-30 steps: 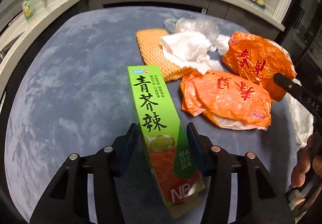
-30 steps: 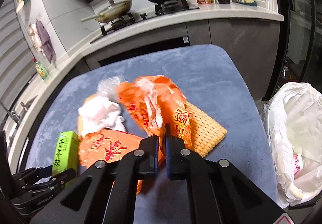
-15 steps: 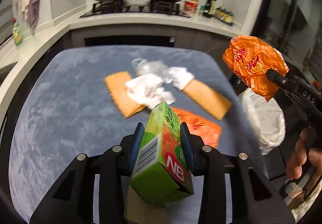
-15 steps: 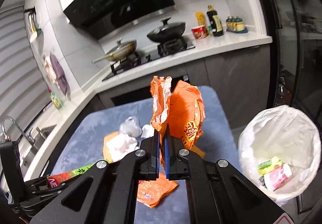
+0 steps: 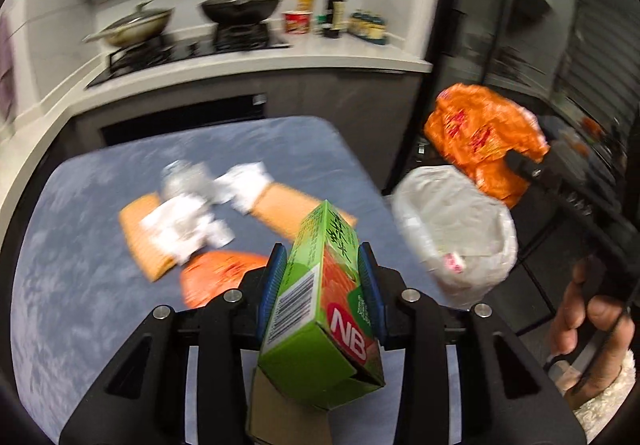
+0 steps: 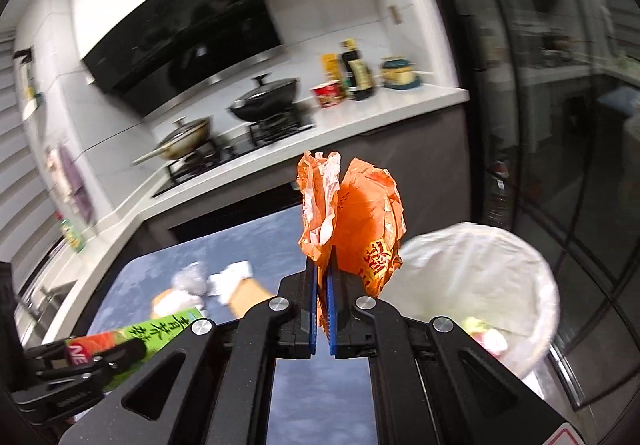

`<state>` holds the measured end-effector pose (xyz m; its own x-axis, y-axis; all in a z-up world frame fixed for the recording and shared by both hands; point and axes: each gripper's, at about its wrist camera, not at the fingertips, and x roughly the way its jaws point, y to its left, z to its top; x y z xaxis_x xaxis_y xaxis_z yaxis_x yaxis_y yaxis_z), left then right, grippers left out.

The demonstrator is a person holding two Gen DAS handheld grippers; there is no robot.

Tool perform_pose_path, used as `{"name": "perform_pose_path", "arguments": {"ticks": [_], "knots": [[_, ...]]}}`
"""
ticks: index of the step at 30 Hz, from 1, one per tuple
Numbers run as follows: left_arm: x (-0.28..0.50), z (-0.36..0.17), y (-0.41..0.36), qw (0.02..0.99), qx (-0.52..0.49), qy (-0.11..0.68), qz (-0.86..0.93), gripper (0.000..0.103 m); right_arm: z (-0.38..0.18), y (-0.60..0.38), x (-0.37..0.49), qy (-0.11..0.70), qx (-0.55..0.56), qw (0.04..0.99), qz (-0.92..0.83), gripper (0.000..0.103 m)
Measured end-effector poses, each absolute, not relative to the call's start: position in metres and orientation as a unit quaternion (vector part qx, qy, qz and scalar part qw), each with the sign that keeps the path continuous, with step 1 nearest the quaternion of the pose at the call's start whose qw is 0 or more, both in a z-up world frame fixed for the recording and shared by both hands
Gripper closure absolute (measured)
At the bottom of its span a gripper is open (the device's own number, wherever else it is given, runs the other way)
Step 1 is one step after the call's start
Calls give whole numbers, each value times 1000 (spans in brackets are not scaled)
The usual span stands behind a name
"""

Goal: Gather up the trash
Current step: 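Lift the green box with the left gripper while the right gripper carries the orange bag over the bin, then open both grippers over the white bin to drop the green box and orange bag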

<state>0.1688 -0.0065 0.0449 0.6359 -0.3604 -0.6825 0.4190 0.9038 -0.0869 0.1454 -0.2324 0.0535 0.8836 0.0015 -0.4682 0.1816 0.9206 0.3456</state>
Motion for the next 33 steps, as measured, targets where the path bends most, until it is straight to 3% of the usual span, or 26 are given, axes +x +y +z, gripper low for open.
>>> {"name": "perform_pose_path", "arguments": {"ticks": [15, 26, 31, 33], "knots": [[178, 25, -161, 863, 89, 355, -348, 67, -3, -321, 129, 280, 224, 924, -136, 99], [196, -2, -209, 840, 114, 372, -378, 67, -33, -348, 133, 305, 246, 908, -150, 98], [201, -9, -213, 837, 109, 377, -380, 66, -37, -349, 137, 309, 247, 907, -147, 93], [203, -11, -213, 842, 114, 374, -373, 54, -38, -350, 139, 309, 246, 906, -153, 81]]}}
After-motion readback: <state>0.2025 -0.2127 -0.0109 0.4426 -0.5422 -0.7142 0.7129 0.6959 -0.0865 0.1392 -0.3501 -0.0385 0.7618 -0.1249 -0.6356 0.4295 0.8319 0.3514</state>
